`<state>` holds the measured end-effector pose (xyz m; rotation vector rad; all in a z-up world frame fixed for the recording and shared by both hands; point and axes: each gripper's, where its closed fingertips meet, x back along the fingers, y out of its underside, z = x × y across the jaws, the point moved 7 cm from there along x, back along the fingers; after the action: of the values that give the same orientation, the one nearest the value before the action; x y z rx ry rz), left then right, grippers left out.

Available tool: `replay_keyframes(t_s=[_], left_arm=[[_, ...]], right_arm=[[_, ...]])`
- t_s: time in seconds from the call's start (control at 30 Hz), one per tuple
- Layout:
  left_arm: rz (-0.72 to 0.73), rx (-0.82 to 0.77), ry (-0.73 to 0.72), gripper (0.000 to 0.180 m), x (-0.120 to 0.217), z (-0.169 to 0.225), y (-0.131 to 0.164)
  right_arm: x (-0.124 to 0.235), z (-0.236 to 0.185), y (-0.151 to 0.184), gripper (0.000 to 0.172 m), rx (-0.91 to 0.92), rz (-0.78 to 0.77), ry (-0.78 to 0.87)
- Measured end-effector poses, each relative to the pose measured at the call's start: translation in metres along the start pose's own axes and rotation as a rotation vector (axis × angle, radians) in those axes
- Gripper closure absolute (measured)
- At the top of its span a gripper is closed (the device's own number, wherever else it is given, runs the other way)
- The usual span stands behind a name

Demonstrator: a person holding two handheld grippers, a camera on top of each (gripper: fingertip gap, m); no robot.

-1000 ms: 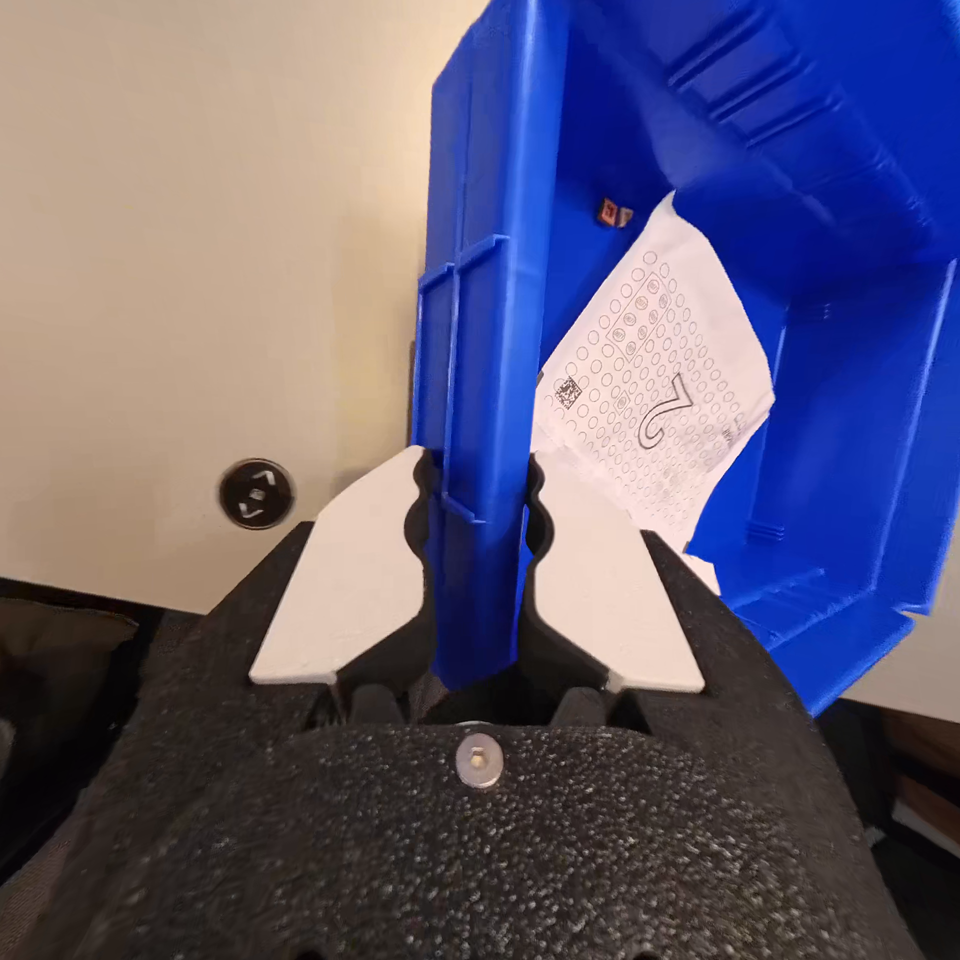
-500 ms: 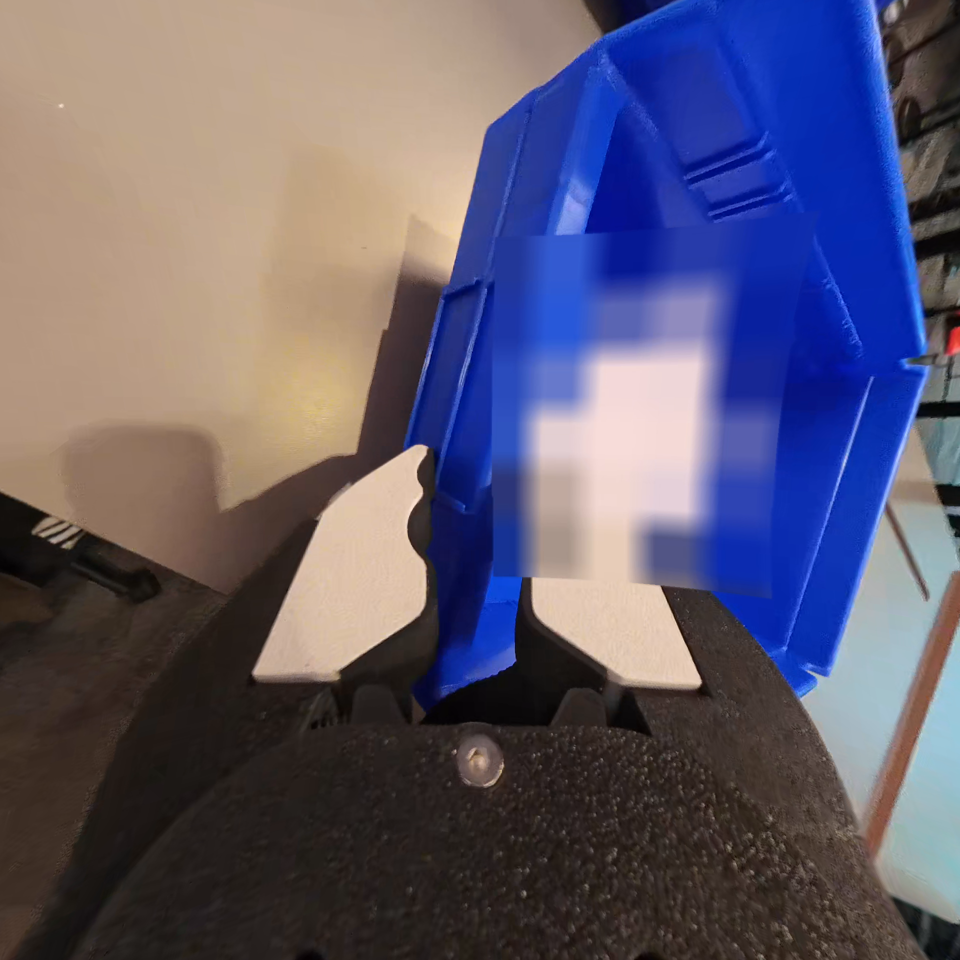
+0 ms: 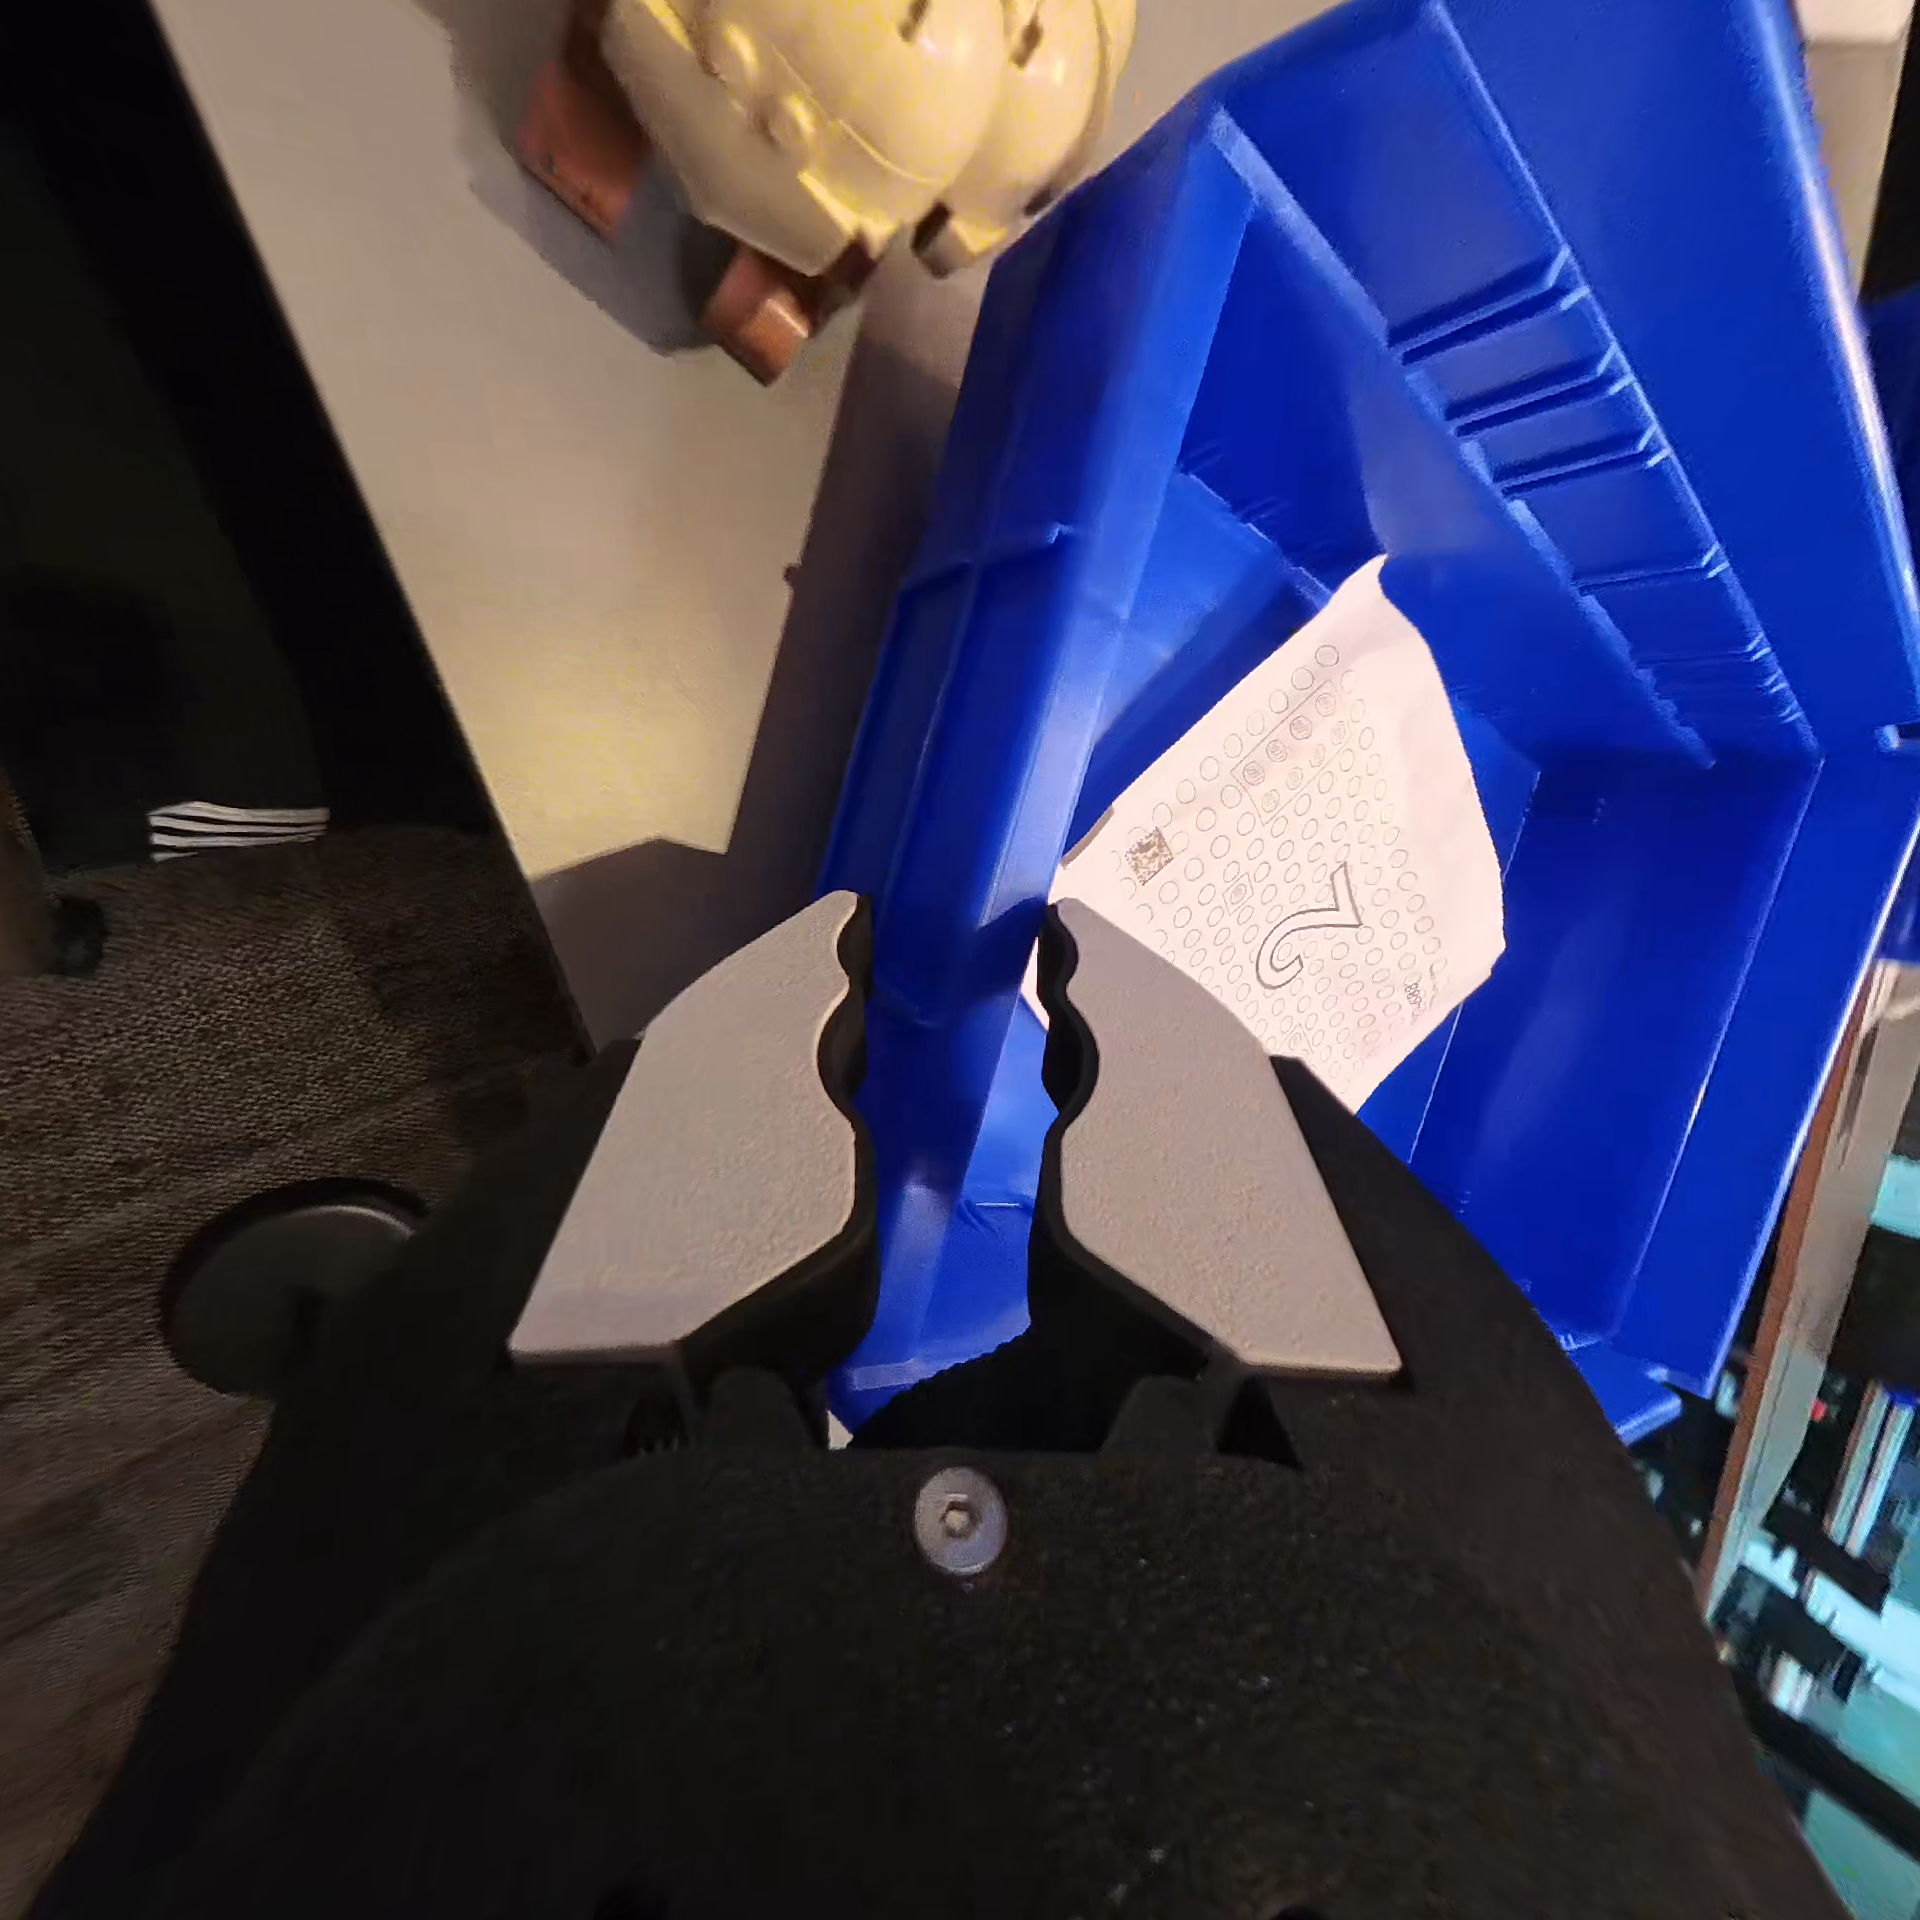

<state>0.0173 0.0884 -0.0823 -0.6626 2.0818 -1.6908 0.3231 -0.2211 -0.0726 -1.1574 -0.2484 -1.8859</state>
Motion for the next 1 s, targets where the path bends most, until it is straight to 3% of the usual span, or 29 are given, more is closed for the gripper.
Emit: replay_keyframes(t_s=[0.7,0.87,1.0], left_arm=[[-0.043,-0.047,0.025,0.16,-0.004,0.007,0.003],[-0.169,-0.133,0.075,0.157,-0.017,0.006,0.013],[-0.361,-0.223,0.071,0.142,-0.034,-0.021,0.027]], right_arm=[[-0.03,-0.002,-0.091,0.141,0.271,0.197,-0.073],[-0.038,0.0,-0.109,0.141,0.327,0.236,-0.085],[-0.043,0.002,-0.123,0.141,0.374,0.269,-0.1]])
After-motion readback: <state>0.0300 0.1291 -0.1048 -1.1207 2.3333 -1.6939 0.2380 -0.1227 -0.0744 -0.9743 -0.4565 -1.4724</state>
